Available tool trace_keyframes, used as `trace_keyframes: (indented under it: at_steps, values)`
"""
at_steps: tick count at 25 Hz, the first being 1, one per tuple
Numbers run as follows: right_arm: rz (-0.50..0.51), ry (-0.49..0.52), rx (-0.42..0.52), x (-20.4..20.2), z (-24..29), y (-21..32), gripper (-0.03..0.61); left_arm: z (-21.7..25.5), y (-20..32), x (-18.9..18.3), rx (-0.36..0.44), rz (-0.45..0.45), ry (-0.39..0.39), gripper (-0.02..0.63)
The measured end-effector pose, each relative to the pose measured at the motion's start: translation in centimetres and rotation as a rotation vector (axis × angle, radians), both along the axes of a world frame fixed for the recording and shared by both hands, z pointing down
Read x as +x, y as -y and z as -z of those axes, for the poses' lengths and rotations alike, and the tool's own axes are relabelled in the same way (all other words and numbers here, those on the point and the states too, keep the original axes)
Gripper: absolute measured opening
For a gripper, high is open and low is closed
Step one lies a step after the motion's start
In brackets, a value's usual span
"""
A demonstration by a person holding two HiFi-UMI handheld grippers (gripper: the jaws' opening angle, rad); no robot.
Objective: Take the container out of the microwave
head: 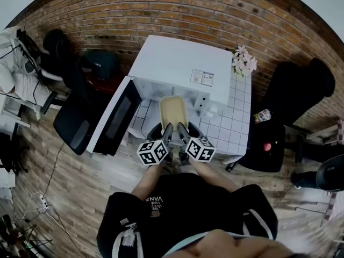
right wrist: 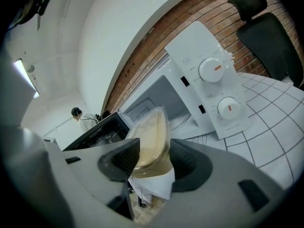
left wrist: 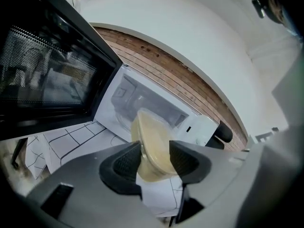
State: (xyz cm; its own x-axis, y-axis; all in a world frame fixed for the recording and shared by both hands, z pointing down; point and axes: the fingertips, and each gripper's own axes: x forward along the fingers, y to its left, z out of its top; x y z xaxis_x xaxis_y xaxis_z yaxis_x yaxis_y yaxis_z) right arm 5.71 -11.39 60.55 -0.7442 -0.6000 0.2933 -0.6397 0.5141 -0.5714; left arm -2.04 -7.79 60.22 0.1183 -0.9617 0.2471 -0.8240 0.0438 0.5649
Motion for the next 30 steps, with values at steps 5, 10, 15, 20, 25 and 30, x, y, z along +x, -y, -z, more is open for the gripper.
trace_keyframes:
  at_steps: [5, 10, 15, 20, 25, 30]
  values:
    - [0.001, -0.003, 0.002, 0.9, 0.0, -1.1, 0.189, 0.0, -1.1, 0.9, 0.001, -0.001, 0.002, 0.193]
    - [-0.003, -0.004, 0.003, 2.0, -0.1, -2.2, 0.189, 0.0, -2.1, 1.9, 0.002, -0.005, 0.003, 0.193]
    - [-0.008, -0.004, 0.002, 3.1, -0.3, -3.0, 0.189, -0.2, -2.9, 3.0, 0.003, -0.010, 0.000, 0.193]
    - [-0.009, -0.004, 0.005, 4.0, -0.2, -3.8, 0.189, -0.2, -3.7, 3.9, 0.005, -0.012, -0.001, 0.193]
    - [-0.004, -0.009, 0.009, 4.7, -0.3, -4.4, 0.189, -0.3, -4.4, 4.6, 0.007, -0.011, -0.009, 0.193]
    - [-0.003, -0.009, 0.006, 4.9, -0.4, -5.1, 0.189, -0.3, -5.0, 4.8, 0.006, -0.011, -0.005, 0.193]
